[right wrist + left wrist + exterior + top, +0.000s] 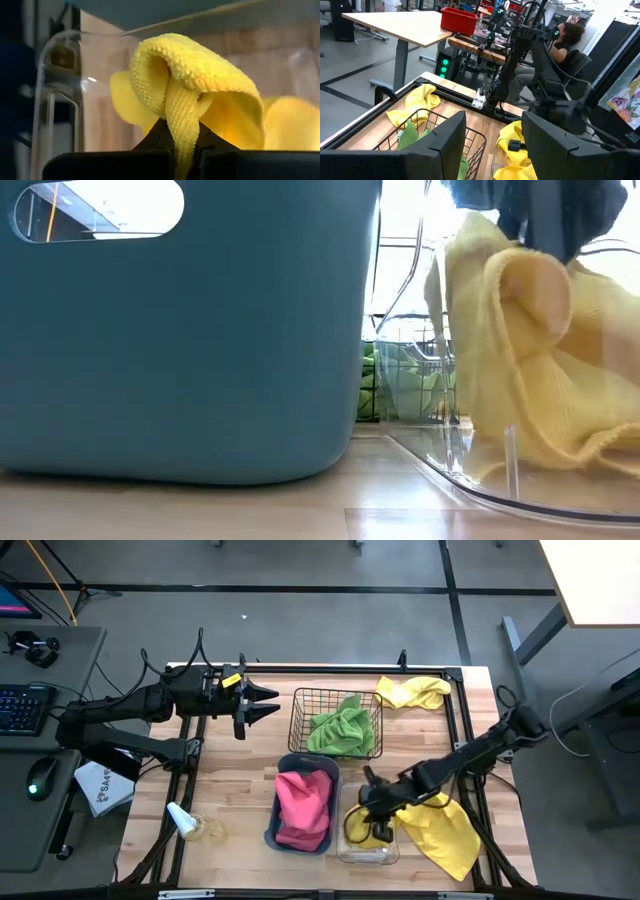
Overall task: Sort microfiber towel by color & place in baskets
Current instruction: Put the top left yellow microfiber cloth into the transparent bin, then put the bottom yellow microfiber cloth into the transparent bin
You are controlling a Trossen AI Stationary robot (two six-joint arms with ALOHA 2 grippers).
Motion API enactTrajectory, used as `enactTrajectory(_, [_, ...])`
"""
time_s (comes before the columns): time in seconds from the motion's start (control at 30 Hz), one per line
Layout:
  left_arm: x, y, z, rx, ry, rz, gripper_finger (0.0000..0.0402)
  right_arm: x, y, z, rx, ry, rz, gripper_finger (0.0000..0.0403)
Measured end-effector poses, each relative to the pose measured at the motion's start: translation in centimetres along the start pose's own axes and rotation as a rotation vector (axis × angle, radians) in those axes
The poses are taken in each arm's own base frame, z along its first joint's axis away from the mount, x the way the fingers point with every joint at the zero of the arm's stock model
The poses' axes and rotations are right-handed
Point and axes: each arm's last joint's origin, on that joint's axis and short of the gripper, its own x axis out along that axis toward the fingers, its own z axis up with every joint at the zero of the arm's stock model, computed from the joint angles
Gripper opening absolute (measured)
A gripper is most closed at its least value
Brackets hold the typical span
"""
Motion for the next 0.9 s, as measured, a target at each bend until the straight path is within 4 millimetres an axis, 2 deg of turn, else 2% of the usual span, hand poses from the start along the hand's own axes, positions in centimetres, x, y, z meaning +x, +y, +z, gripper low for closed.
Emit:
enactTrajectory(0.2, [0.0, 0.0, 0.0, 0.001, 0.0, 0.0, 0.0181, 1.4, 1.4, 2.0, -0.135, 0.127, -0.108, 0.0017])
enactTrajectory(0.3, [0.0, 0.0, 0.0, 0.007, 0.0, 0.0, 0.0181, 1.6, 1.6, 2.5, -0.165, 0.181, -0.154, 0.0058])
enactTrajectory(0.4, [0.0, 0.0, 0.0, 0.009, 0.0, 0.0, 0.0181, 1.4, 1.9, 2.8, -0.146, 0.194, -0.167, 0.0117])
enactTrajectory(0.53, [0.0, 0.0, -0.1, 0.009, 0.01, 0.003, 0.0181, 0.5, 2.3, 3.2, -0.13, 0.222, -0.189, 0.0203])
enactTrajectory(0.67, [0.0, 0.1, -0.3, 0.011, 0.032, 0.01, 0.0181, -1.2, 3.0, 3.9, -0.162, 0.273, -0.214, 0.0273])
enactTrajectory(0.8, [0.0, 0.2, -0.5, 0.012, 0.054, 0.017, 0.0181, -3.1, 3.5, 4.3, -0.147, 0.343, -0.258, 0.031])
enactTrajectory(0.9, [0.0, 0.2, -0.6, 0.013, 0.066, 0.021, 0.0181, -4.1, 3.6, 3.4, -0.108, 0.434, -0.339, 0.0315])
